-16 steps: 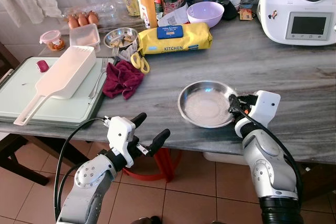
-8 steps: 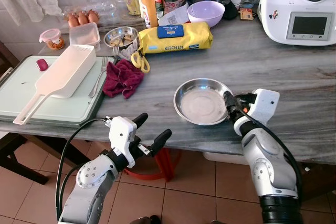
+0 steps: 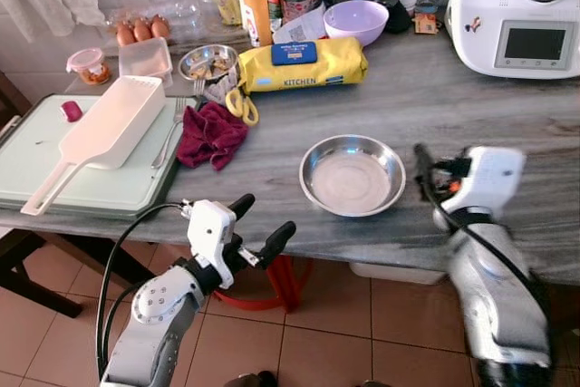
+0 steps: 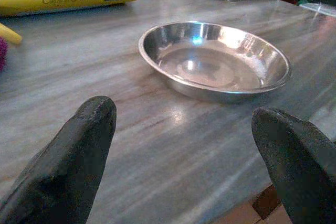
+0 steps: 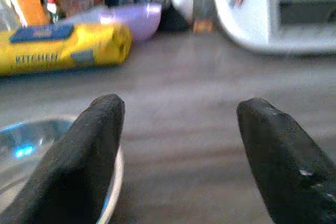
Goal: Setting the table
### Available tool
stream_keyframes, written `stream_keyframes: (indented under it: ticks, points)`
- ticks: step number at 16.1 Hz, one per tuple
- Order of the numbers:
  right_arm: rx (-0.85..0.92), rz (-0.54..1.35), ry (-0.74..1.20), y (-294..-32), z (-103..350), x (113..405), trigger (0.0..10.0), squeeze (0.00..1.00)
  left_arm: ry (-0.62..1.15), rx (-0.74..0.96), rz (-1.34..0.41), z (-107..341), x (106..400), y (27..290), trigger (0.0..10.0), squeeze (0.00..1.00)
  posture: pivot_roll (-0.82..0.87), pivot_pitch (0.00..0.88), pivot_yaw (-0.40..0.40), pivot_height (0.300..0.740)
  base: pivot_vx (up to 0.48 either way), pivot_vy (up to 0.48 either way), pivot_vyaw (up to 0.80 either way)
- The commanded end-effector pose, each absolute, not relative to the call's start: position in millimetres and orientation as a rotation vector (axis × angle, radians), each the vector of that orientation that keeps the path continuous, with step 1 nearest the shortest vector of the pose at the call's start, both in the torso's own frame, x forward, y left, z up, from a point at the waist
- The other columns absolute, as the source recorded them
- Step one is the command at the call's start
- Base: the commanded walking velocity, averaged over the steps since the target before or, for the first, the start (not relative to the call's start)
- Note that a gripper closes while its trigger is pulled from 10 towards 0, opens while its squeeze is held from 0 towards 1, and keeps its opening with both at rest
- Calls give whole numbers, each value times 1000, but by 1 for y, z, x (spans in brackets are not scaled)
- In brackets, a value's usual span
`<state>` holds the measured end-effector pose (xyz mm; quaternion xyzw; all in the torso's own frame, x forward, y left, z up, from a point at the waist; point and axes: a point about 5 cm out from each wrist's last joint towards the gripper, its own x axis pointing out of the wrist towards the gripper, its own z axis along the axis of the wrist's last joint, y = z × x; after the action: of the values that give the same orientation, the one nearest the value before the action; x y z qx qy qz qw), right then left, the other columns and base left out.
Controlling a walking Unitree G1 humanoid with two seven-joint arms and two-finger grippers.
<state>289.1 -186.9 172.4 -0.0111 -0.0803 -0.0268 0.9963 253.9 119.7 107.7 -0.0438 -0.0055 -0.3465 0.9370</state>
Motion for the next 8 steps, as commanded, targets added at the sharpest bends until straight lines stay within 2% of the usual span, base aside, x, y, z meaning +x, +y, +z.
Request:
stream_keyframes:
  ticks: [1, 4, 8]
  points:
    - [-52, -32, -198, -179, 179, 284, 10000, 1000, -14, -84, -704, 108, 254, 123, 10000, 0, -82, 130, 108, 740, 0, 0, 0]
    - [-37, 24, -173, -161, 172, 263, 10000, 1000, -30, -94, -699, 111, 256, 118, 10000, 0, -94, 129, 113, 740, 0, 0, 0]
    - [7, 74, -145, -152, 167, 251, 10000, 1000, -51, -113, -683, 115, 257, 113, 10000, 0, -100, 134, 114, 740, 0, 0, 0]
